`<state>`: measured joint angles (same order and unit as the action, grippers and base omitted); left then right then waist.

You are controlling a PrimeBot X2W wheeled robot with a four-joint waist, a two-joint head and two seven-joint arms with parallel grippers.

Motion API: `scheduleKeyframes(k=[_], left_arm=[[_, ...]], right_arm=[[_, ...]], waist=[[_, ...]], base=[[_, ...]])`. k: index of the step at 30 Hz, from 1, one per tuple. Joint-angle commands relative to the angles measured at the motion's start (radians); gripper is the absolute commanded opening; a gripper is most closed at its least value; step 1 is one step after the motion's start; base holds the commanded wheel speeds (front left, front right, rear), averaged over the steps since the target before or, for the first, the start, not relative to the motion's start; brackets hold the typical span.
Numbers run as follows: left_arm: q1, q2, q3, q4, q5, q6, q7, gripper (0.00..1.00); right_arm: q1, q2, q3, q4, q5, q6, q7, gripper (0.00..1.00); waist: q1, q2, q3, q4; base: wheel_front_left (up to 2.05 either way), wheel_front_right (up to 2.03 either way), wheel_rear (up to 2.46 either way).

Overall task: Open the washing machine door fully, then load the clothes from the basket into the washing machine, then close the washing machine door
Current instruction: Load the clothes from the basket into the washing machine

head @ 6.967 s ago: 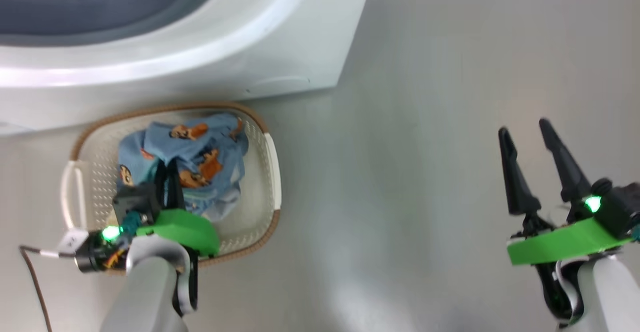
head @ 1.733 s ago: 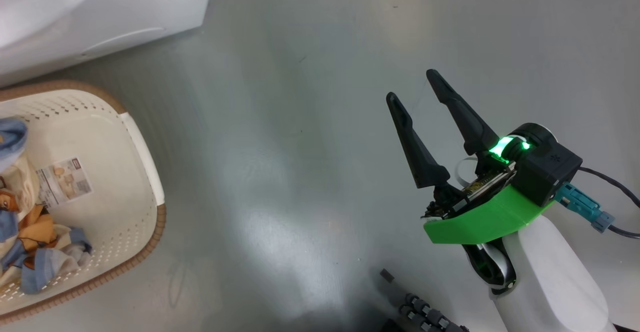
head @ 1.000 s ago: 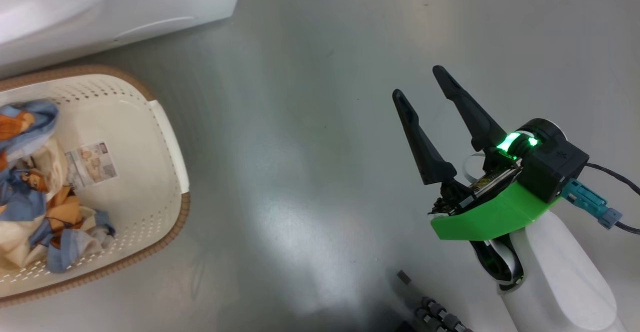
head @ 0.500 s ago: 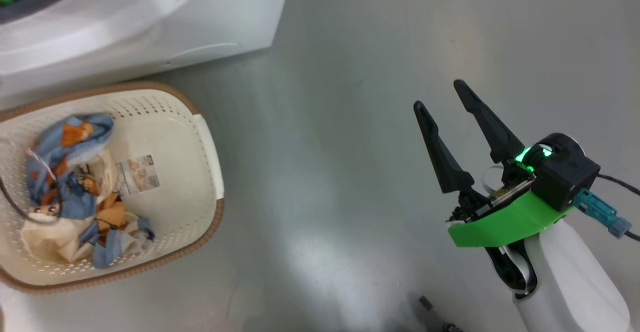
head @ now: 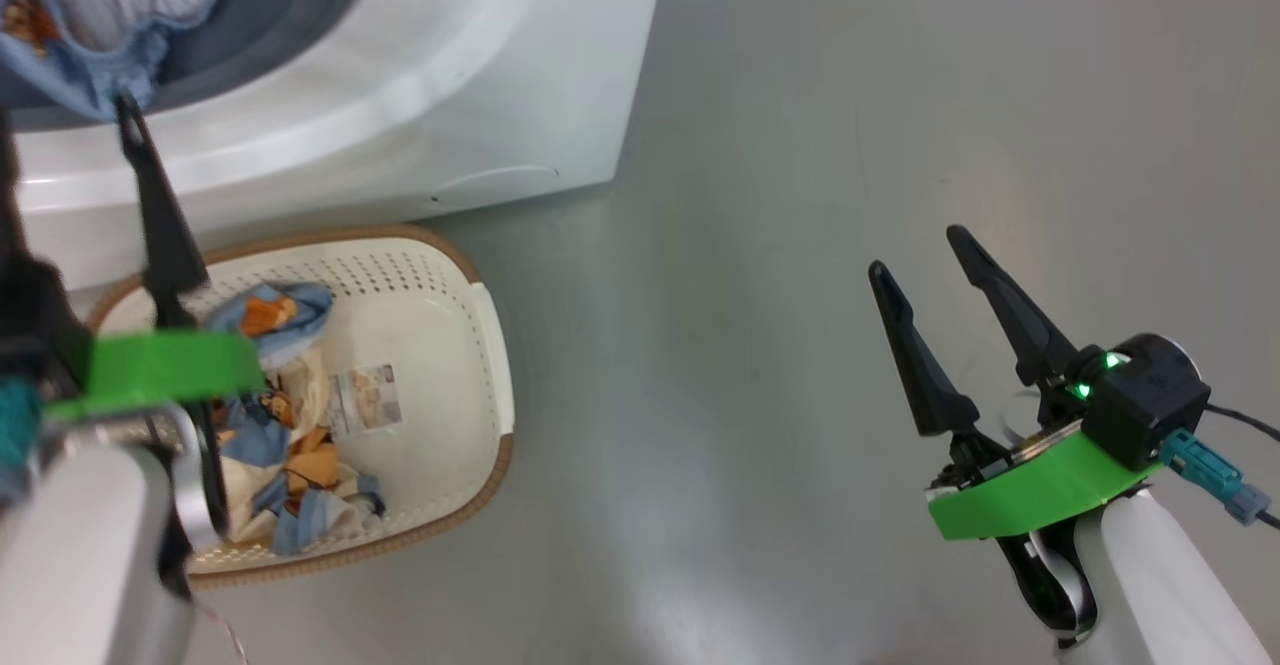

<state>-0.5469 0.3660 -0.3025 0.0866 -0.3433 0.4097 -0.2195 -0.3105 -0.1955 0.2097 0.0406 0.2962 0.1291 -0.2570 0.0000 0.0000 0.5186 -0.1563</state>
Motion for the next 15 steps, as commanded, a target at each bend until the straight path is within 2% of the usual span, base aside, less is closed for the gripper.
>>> scheduleKeyframes(k=[1,4,8,15], left_arm=[[0.073,0.038,0.026,-0.077,0.015,0.031,0.009,1.0],[0.171,0.026,0.015,-0.143,0.009,0.056,0.015,1.0],[0.268,0.013,-0.003,-0.177,-0.013,0.065,0.025,1.0],[0.377,-0.017,-0.039,-0.145,-0.065,0.036,0.022,1.0]], right_arm=[[0.043,-0.006,0.009,-0.016,-0.013,0.002,-0.005,1.0],[0.064,-0.007,0.0,-0.008,-0.019,0.002,-0.005,1.0],[0.09,-0.011,0.0,0.006,-0.029,0.002,-0.005,1.0],[0.141,-0.003,-0.002,0.023,-0.049,0.002,-0.005,1.0]], waist=[[0.0,0.0,-0.058,0.037],[0.0,0.0,-0.09,0.053],[0.0,0.0,-0.138,0.072],[0.0,0.0,-0.23,0.092]], base=[[0.0,0.0,0.0],[0.0,0.0,0.0],[0.0,0.0,0.0],[0.0,0.0,0.0]])
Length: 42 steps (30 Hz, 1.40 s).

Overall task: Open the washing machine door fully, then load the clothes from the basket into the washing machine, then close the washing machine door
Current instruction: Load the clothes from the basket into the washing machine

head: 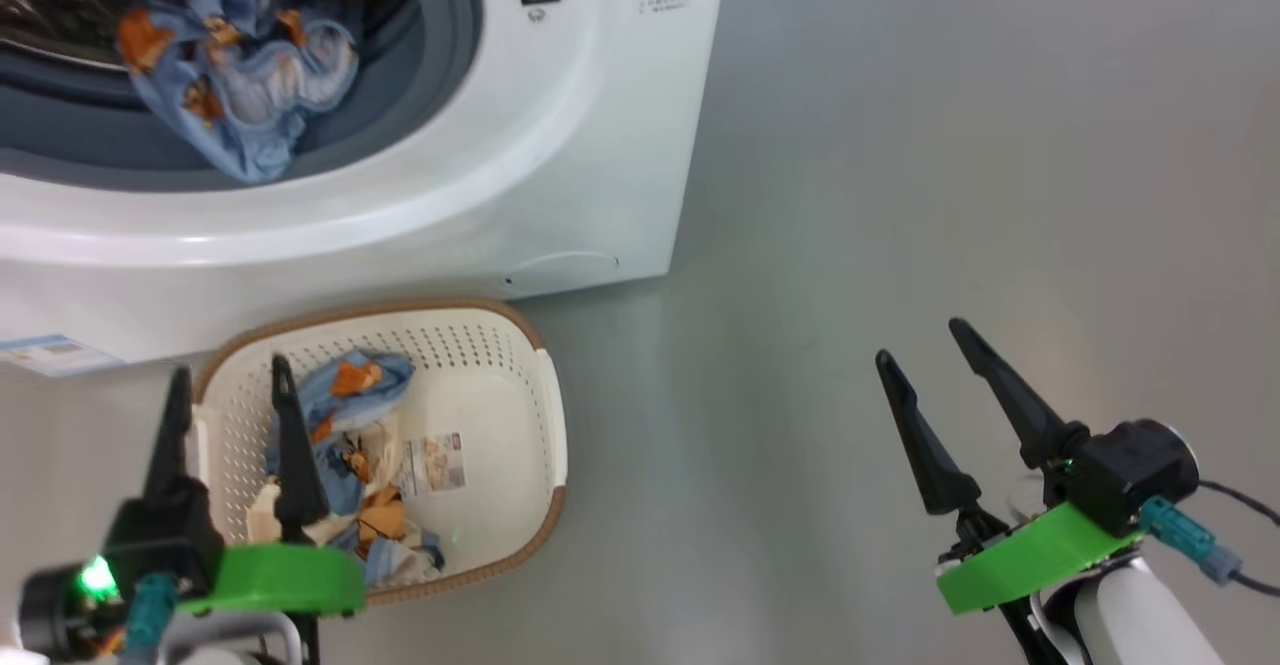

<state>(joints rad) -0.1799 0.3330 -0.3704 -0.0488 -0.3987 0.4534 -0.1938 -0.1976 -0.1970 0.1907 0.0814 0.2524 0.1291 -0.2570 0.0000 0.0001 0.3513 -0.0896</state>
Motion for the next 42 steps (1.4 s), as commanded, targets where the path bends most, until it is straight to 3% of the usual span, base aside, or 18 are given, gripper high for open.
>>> scheduleKeyframes(k=[1,15,42], left_arm=[[0.01,0.016,0.028,-0.009,-0.01,-0.007,-0.004,1.0],[0.098,-0.03,-0.026,0.108,-0.065,-0.095,-0.046,1.0],[0.122,-0.068,-0.005,0.174,-0.077,-0.138,-0.067,1.0]], right_arm=[[0.028,-0.001,0.017,-0.018,-0.005,0.002,-0.005,1.0],[0.14,0.036,-0.001,-0.005,-0.034,0.002,-0.005,1.0],[0.202,0.053,-0.047,-0.055,-0.064,0.002,0.027,1.0]], waist=[[0.0,-0.0001,-0.063,0.025],[0.0,-0.0001,-0.216,0.052],[0.0,-0.0001,-0.271,0.065]], base=[[0.0,0.0,0.0],[0.0,0.0,0.0],[0.0,0.0,0.0]])
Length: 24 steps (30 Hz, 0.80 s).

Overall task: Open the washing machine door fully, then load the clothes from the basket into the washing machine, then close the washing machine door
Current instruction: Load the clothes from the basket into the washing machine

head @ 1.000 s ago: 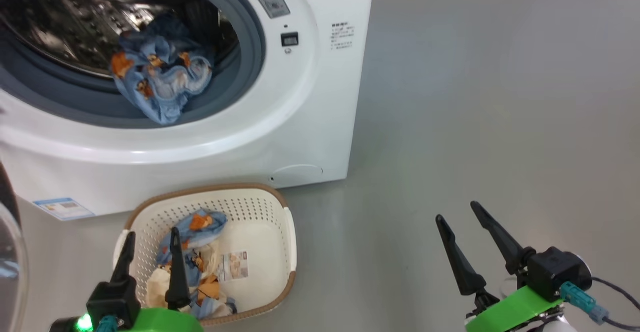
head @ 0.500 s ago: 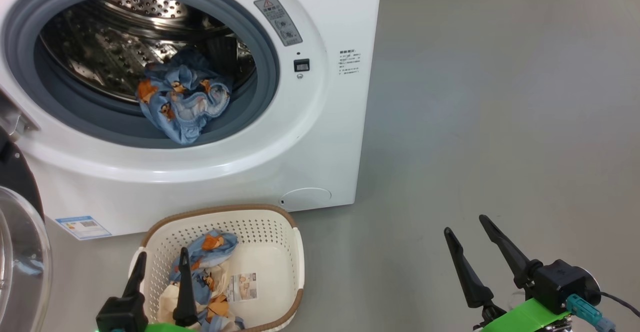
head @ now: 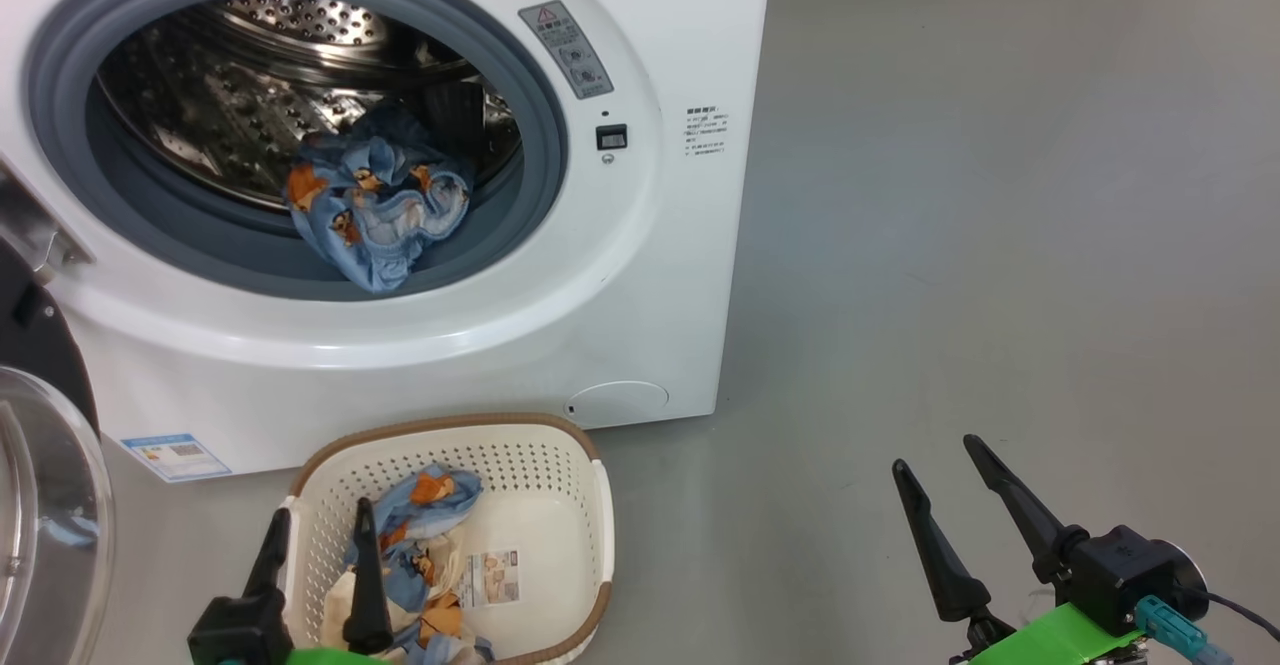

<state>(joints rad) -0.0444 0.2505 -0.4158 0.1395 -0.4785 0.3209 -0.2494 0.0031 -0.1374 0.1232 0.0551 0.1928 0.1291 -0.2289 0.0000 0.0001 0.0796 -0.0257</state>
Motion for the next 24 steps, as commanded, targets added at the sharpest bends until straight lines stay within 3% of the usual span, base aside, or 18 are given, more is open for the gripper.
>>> scheduleKeyframes(k=[1,14,24], left_arm=[[-0.014,0.013,0.042,-0.013,0.003,-0.005,-0.011,1.0],[-0.061,0.003,0.05,0.032,-0.003,-0.02,-0.008,1.0],[-0.253,0.005,0.058,0.12,-0.031,-0.082,0.034,1.0]], right_arm=[[0.001,-0.007,0.021,-0.029,-0.004,0.002,-0.001,1.0],[-0.014,-0.007,0.025,-0.04,0.0,0.002,0.0,1.0],[-0.064,-0.014,0.029,-0.05,0.016,0.002,-0.01,1.0]], waist=[[0.0,-0.0001,0.002,0.002],[0.0,-0.0001,0.035,-0.002],[0.0,-0.0001,0.139,-0.011]], base=[[0.0,0.0,0.0],[0.0,0.0,0.0],[0.0,0.0,0.0]])
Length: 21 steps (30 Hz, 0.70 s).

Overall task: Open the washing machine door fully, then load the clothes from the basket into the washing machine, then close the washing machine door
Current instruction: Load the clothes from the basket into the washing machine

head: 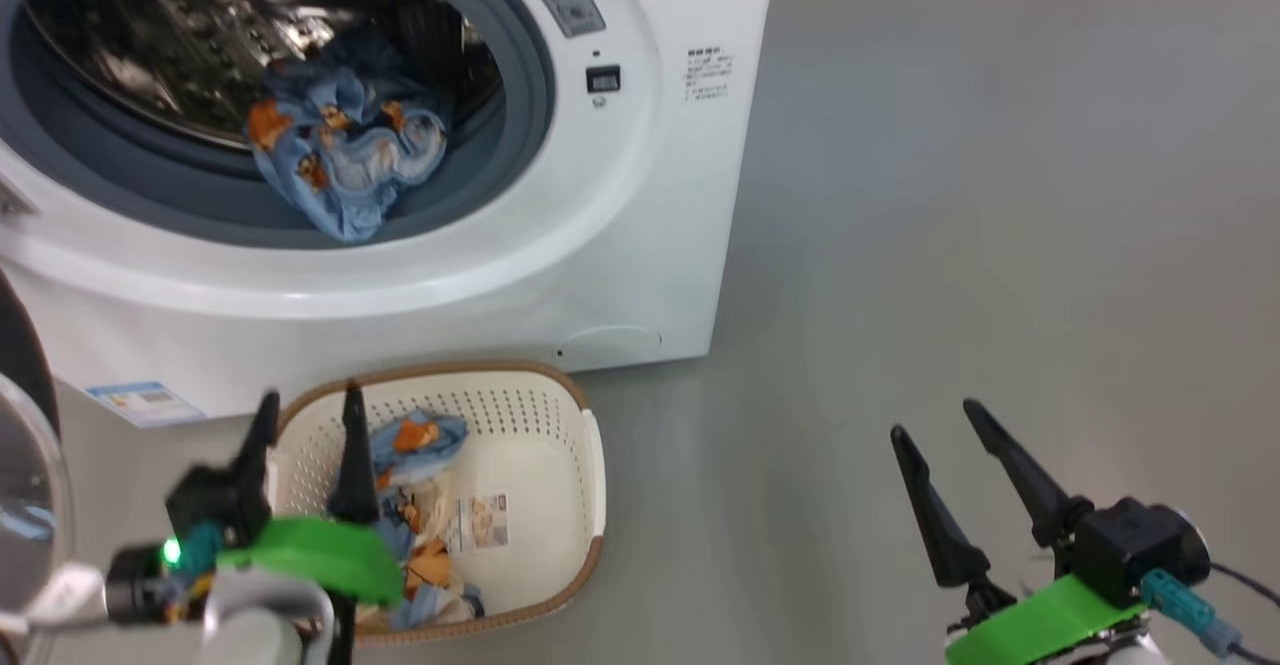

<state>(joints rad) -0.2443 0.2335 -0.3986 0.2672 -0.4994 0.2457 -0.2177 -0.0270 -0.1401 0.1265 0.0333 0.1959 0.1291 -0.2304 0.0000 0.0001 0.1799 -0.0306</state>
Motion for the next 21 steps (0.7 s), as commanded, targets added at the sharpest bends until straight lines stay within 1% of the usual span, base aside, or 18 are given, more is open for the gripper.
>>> scheduleKeyframes(k=[1,7,11,16,21], left_arm=[[-0.079,0.022,0.042,0.005,-0.016,-0.016,0.011,1.0],[-0.251,0.029,0.07,0.088,-0.041,-0.047,0.051,1.0],[-0.374,0.041,0.067,0.156,-0.042,-0.073,0.091,1.0],[-0.524,0.059,0.066,0.255,-0.047,-0.105,0.155,1.0],[-0.655,0.092,0.067,0.354,-0.055,-0.134,0.242,1.0]], right_arm=[[-0.041,-0.013,0.027,-0.029,0.015,0.002,-0.01,1.0],[-0.097,-0.022,0.048,-0.024,0.03,0.002,-0.02,1.0],[-0.134,-0.026,0.062,-0.014,0.042,0.002,-0.026,1.0],[-0.176,-0.029,0.086,0.005,0.058,0.002,-0.03,1.0],[-0.216,-0.025,0.112,0.0,0.073,0.002,-0.031,1.0]], waist=[[0.0,-0.0001,0.052,-0.007],[0.0,-0.0001,0.135,-0.031],[0.0,-0.0001,0.189,-0.044],[0.0,-0.0001,0.237,-0.062],[0.0,-0.0001,0.278,-0.091]], base=[[0.0,0.0,0.0],[0.0,0.0,0.0],[0.0,0.0,0.0],[0.0,0.0,0.0],[0.0,0.0,0.0]])
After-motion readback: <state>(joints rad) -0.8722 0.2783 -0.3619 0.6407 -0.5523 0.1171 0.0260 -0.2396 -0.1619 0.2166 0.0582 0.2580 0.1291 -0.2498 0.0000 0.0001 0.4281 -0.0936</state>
